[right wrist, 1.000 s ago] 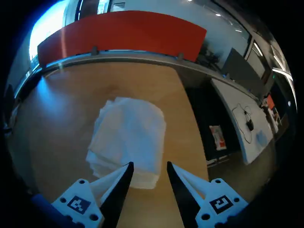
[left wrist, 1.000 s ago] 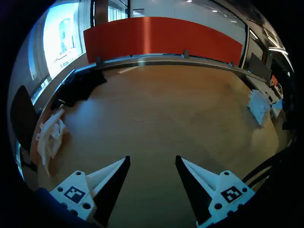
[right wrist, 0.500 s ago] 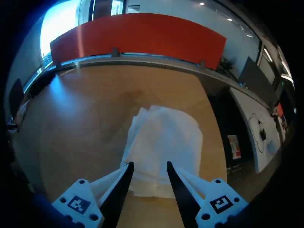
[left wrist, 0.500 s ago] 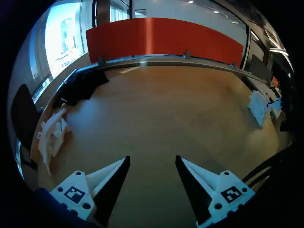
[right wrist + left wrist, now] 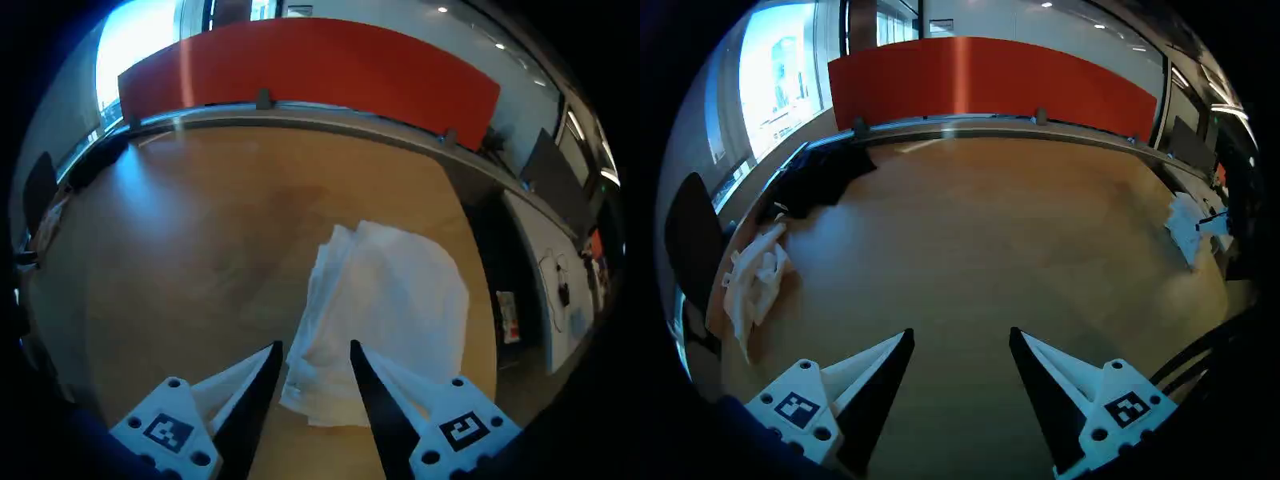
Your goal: Fold towel
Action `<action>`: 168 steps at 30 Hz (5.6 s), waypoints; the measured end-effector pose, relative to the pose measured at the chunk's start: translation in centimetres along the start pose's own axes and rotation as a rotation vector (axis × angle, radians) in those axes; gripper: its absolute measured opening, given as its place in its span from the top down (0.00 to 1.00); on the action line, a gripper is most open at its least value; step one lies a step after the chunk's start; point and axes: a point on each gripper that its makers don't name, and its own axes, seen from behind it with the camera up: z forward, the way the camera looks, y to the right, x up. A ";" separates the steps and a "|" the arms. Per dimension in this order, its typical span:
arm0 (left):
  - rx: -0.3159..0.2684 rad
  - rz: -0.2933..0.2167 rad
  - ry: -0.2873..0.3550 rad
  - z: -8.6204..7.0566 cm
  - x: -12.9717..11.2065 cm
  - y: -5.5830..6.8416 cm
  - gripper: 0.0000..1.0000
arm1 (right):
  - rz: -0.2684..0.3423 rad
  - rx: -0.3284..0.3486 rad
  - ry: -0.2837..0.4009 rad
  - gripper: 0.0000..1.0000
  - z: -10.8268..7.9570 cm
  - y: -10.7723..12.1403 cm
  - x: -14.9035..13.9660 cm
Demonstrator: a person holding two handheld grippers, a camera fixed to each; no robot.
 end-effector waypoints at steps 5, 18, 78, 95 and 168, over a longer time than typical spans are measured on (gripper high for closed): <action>-0.001 0.001 -0.001 0.1 0.0 0.0 0.12 | 0.003 0.004 -0.004 0.56 0.3 0.0 -0.1; -0.002 0.003 -0.003 0.2 0.0 0.1 0.12 | 0.002 0.031 -0.007 0.93 0.3 -0.4 -0.2; -0.018 -0.039 0.070 0.1 3.0 -0.1 0.12 | 0.109 0.035 0.174 0.08 -4.1 -2.3 2.0; -0.009 -0.059 0.188 -0.4 6.8 -0.8 0.12 | 0.143 -0.023 0.476 0.08 -7.8 -3.1 8.2; 0.039 -0.044 0.690 -6.2 22.3 -3.1 0.12 | 0.090 -0.077 0.810 0.08 -15.6 -15.7 21.1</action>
